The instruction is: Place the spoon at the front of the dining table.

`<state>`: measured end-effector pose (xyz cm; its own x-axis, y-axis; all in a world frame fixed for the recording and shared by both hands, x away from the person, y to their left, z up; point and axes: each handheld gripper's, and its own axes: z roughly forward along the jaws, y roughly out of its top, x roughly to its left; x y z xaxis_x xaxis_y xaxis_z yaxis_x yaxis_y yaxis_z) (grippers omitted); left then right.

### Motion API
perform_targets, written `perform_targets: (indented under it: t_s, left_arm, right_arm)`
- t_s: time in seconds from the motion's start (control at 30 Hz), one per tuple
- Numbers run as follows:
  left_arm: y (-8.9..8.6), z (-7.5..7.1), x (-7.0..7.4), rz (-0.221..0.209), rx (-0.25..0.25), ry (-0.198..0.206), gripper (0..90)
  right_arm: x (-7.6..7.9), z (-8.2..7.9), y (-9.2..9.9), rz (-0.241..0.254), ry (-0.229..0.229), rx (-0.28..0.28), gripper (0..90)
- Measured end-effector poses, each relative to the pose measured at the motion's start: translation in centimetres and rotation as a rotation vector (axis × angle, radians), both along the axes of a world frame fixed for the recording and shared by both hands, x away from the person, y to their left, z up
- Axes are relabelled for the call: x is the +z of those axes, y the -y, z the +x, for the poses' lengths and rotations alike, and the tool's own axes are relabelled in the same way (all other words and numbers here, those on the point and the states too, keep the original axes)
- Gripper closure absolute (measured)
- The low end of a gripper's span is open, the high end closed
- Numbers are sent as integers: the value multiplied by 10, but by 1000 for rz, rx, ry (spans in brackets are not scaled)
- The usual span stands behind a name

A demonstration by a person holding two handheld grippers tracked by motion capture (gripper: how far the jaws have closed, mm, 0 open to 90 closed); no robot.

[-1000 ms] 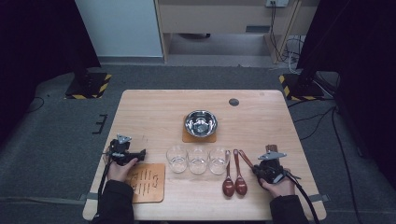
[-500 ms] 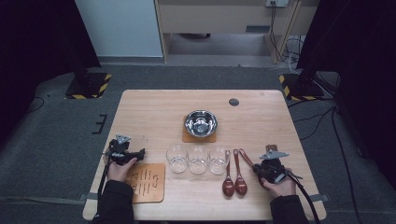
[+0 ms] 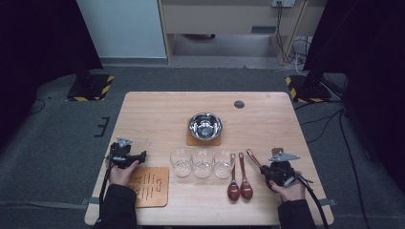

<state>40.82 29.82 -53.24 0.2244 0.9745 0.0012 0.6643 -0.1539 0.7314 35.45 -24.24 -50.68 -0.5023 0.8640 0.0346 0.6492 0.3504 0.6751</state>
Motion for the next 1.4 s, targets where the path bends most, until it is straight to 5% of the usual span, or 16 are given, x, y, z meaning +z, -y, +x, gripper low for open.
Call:
perform_targets:
  t_s: [0.87,1.4]
  left_arm:
    - [10,-12,25,-89,-37,141,210]
    - [19,-21,43,-185,-69,243,220]
  right_arm:
    - [14,-3,9,24,73,-39,819]
    - [24,-6,9,62,126,-44,819]
